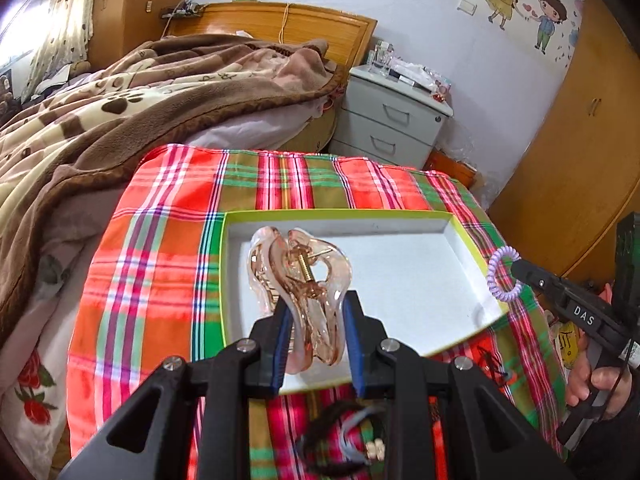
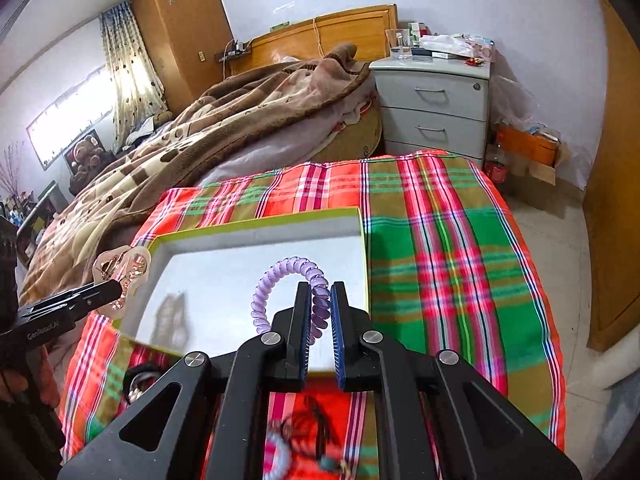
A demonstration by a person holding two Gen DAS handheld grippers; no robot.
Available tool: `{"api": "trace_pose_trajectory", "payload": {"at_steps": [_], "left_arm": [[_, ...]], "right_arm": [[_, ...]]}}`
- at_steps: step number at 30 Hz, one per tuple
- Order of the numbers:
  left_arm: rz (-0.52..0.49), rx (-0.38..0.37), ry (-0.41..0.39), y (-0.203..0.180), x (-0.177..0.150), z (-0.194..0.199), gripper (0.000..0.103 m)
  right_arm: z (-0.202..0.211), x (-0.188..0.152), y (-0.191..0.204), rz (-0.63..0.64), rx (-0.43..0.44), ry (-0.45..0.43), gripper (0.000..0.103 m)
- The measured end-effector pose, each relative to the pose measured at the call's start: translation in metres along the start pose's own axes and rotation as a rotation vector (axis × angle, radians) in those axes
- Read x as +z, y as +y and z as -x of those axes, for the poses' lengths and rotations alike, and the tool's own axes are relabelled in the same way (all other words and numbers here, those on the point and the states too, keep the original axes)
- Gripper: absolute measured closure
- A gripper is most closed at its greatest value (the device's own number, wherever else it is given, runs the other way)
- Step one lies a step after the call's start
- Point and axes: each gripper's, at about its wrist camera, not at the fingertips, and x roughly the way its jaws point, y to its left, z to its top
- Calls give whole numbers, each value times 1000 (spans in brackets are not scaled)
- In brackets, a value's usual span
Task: Organize jewelry
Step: 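Carry the clip and coil tie into the yellow box and open both tools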
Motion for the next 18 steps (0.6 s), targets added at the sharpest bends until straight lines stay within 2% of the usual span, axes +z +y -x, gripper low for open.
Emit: {"api": "trace_pose_trajectory", "payload": {"at_steps": [10, 18], "left_arm": [[6, 22, 68, 11, 16, -44, 77], [-9, 40, 74, 11, 20, -60, 77]], "right_arm": [[-54, 23, 3, 21, -20, 64, 93], [-85, 29, 3, 35, -32, 114, 93]]}}
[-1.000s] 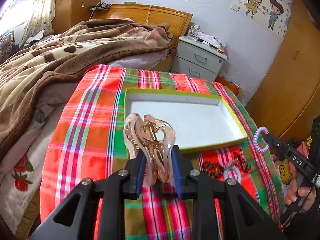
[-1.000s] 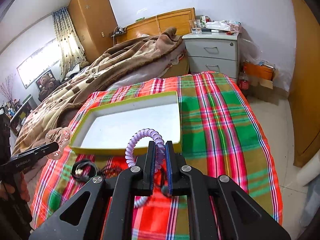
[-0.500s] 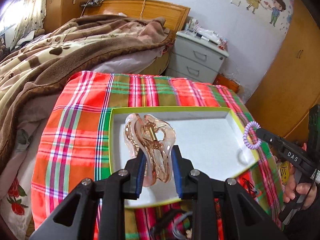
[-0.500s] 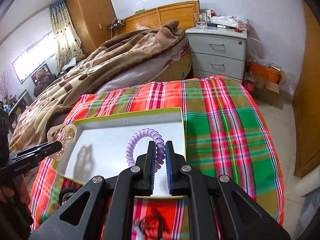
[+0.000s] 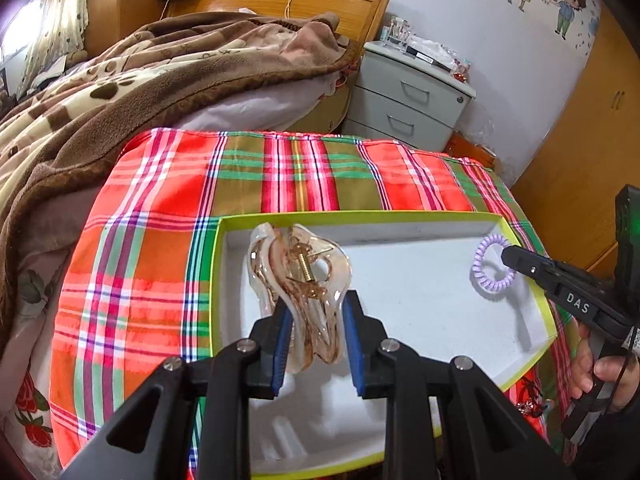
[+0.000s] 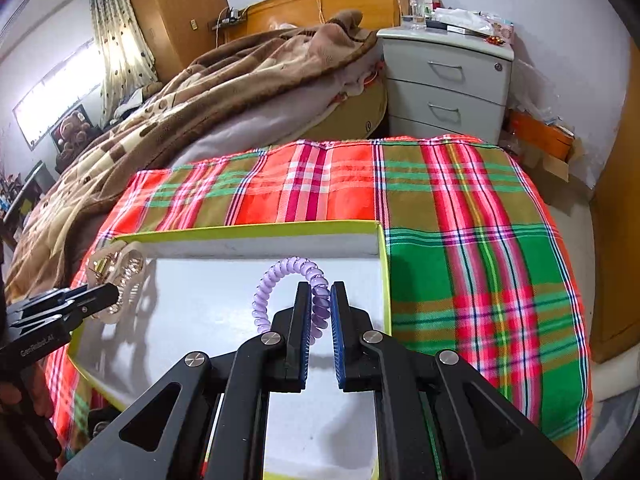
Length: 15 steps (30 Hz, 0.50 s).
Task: Organize jewelry
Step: 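Carry the clip and coil tie into the yellow box and open both tools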
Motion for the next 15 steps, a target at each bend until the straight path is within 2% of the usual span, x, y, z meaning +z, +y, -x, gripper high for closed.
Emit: {"api": "trace_pose_trajectory", "payload": {"at_steps": [15], "left_arm": [[-21, 51, 13, -3, -1, -8, 75]], "right_arm": [[-19, 0, 1, 52, -55, 40, 93]]}}
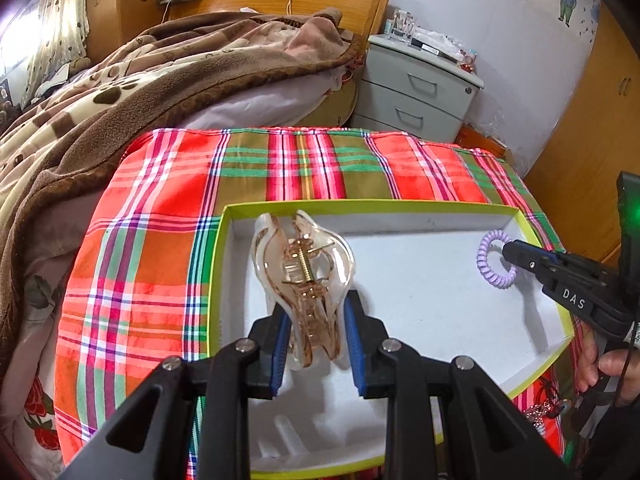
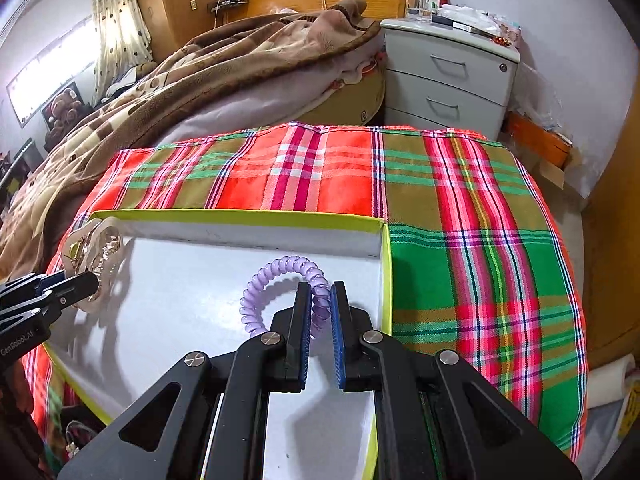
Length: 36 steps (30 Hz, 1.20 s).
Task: Organize jewelry
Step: 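Carry the clip and coil tie into the yellow box and open both tools, then withdraw both open tools from the box back toward the remaining jewelry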
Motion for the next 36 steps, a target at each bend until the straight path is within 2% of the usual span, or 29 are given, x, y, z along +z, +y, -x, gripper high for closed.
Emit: {"api": "trace_pose_trajectory", "payload": {"at_steps": [6, 9, 15, 17, 22, 30, 36], "left_arm": [[8, 19, -4, 1, -1, 0, 65], [13, 19, -14, 1, -1, 2, 58], [10, 25, -29, 0, 0, 6, 53], [8, 23, -34, -1, 0, 8, 51], [1, 23, -54, -5, -3, 19, 50], [-22, 37, -113, -14, -16, 49, 50], [-2, 7, -149, -11, -33, 76, 50]], "right_arm": [[-1, -1, 6, 24, -19, -3, 92], [0, 0, 6, 25, -15, -6, 88], [2, -1, 8, 37, -16, -21, 74], [4, -1, 9, 36, -2, -26, 63], [14, -2, 12, 31, -1, -58, 54], [47, -16, 12, 4, -22, -127, 53], [76, -38, 6, -29, -16, -165, 53]]}}
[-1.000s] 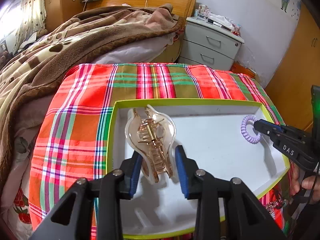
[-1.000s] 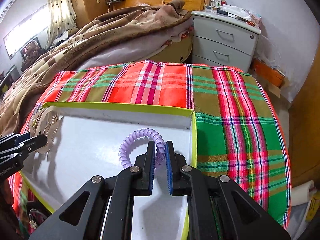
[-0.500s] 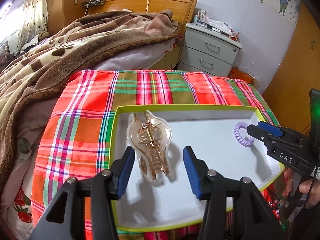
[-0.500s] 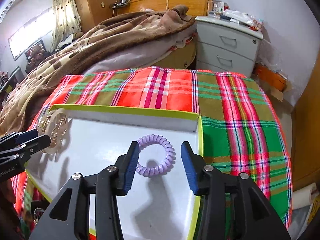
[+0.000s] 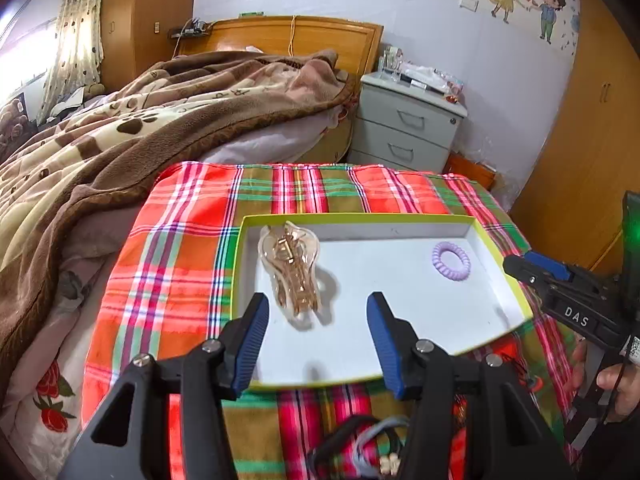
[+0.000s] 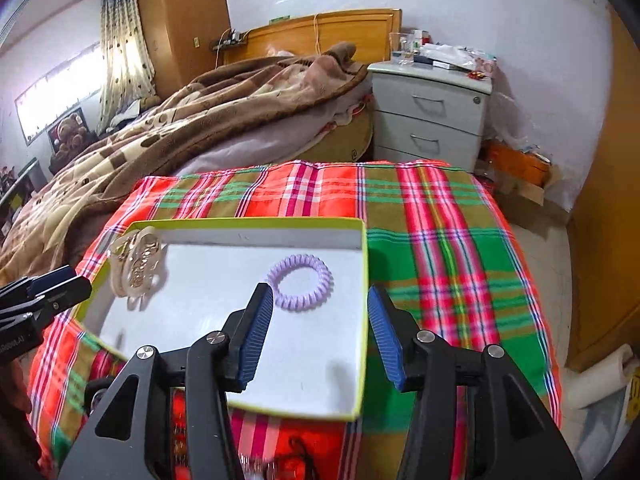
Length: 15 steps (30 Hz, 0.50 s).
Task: Organize jewelry
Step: 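Withdraw both open tools from the box back toward the remaining jewelry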
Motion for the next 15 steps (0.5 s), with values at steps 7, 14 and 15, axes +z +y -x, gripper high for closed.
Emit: {"api": "trace_pose_trajectory", "payload": {"at_steps": [7, 14, 15], "left_arm": [[71, -94, -34, 16, -19, 29, 40], [93, -128, -5, 27, -47, 43, 40], [88, -129, -3, 27, -52, 45, 40]], "right_arm": [[36, -27, -11, -10, -8, -27, 53], [62, -56, -24, -27, -2, -30, 53], [64, -59, -25, -29, -1, -28, 53]]}}
